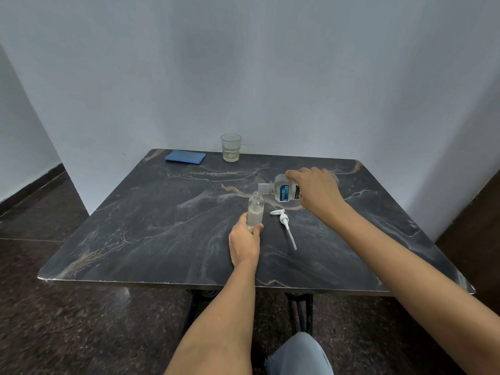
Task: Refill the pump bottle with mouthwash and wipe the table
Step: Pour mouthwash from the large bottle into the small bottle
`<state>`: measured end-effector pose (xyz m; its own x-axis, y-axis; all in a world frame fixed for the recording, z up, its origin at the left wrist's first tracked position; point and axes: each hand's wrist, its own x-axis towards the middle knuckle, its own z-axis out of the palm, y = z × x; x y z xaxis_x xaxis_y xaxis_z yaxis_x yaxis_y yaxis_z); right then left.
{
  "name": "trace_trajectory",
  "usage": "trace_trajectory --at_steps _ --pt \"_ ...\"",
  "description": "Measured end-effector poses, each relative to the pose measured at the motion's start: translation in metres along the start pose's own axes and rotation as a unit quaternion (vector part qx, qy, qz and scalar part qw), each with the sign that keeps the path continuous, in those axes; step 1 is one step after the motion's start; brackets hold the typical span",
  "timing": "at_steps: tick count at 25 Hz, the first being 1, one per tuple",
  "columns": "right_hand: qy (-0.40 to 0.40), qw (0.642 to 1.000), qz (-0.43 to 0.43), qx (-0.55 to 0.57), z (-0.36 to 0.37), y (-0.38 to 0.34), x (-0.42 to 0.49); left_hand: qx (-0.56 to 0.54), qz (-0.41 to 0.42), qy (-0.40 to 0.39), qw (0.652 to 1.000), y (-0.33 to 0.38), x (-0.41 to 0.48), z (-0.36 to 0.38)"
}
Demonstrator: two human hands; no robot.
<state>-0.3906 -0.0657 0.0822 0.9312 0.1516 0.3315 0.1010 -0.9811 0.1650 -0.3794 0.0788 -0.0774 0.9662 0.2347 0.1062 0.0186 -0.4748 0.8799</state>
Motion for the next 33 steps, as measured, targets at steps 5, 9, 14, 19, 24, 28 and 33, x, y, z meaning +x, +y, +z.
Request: trace_trajectory --at_steps 5,9,14,19,24,28,33 --pt "0.003 1.000 -0.001 -0.003 -0.0009 -0.0003 -0.0001 0.003 -0.002 -0.001 1.000 0.0002 0.0006 0.0006" --pt "0.004 1.000 -0.005 -0.004 -0.0024 -0.0011 0.0000 0.000 -0.003 0.000 1.000 0.0003 0.0008 0.0007" --pt "0.004 1.000 -0.007 -0.005 -0.0024 -0.0012 -0.0004 0.001 -0.005 0.000 1.000 0.0001 0.0003 0.0002" --pt "0.010 1.000 -0.010 -0.015 -0.0025 -0.0012 0.0014 0.004 -0.005 -0.002 1.000 0.0000 0.0003 0.0001" --pt "0.009 1.000 -0.012 -0.015 -0.0022 -0.0014 0.0011 0.002 -0.008 -0.003 1.000 0.0004 0.0001 -0.0002" --pt "0.014 1.000 -0.016 -0.020 -0.0034 -0.0024 0.0016 0.001 -0.006 -0.003 1.000 0.0001 0.0002 -0.0001" --pt "0.015 0.999 -0.017 -0.022 -0.0044 -0.0026 0.0023 0.000 -0.005 -0.003 1.000 0.0006 -0.0001 -0.0001"
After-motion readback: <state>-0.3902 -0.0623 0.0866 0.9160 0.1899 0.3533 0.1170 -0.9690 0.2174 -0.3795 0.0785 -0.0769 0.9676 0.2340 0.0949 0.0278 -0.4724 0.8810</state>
